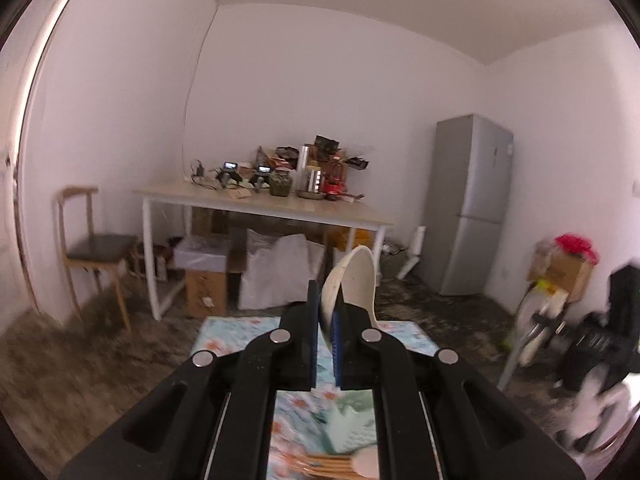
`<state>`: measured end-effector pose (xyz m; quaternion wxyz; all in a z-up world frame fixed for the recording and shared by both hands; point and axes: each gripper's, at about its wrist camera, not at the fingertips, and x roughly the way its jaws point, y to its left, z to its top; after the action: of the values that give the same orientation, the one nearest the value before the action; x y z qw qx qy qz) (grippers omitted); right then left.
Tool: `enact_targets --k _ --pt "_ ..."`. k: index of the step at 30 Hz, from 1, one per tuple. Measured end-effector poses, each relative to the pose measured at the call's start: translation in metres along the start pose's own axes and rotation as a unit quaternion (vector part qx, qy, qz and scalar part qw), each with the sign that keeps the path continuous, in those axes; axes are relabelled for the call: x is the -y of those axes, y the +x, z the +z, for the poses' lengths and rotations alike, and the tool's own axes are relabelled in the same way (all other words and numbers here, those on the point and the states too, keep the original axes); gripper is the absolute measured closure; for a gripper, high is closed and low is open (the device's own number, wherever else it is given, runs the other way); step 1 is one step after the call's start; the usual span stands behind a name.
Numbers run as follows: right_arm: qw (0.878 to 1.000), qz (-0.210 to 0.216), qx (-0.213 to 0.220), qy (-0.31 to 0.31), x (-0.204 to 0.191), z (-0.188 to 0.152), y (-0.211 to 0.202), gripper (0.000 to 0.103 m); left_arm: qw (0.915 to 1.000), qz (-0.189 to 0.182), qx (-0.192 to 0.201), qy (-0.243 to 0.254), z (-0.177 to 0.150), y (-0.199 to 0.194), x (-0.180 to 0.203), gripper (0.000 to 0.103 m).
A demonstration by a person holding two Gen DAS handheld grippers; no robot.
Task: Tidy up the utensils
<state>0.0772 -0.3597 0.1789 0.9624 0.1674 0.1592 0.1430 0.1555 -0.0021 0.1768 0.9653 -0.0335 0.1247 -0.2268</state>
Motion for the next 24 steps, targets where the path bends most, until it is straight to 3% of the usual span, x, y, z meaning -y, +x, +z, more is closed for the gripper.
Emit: enact_targets --k 10,18,24 --pt "0.996 0.067 0.024 0.047 0.035 0.033 0.052 0.102 0.9943 0.040 -0.061 0.078 -0.035 0.076 0.022 0.098" --pt "0.993 0.086 0.005 0.080 0.064 0.028 0.089 0.102 0.9881 0.062 -0.069 0.123 -0.048 0.094 0.031 0.098" --pt "0.993 0.083 -0.025 0.079 0.070 0.008 0.108 0.102 0.9855 0.052 -0.108 0.120 -0.067 0.115 0.034 0.098"
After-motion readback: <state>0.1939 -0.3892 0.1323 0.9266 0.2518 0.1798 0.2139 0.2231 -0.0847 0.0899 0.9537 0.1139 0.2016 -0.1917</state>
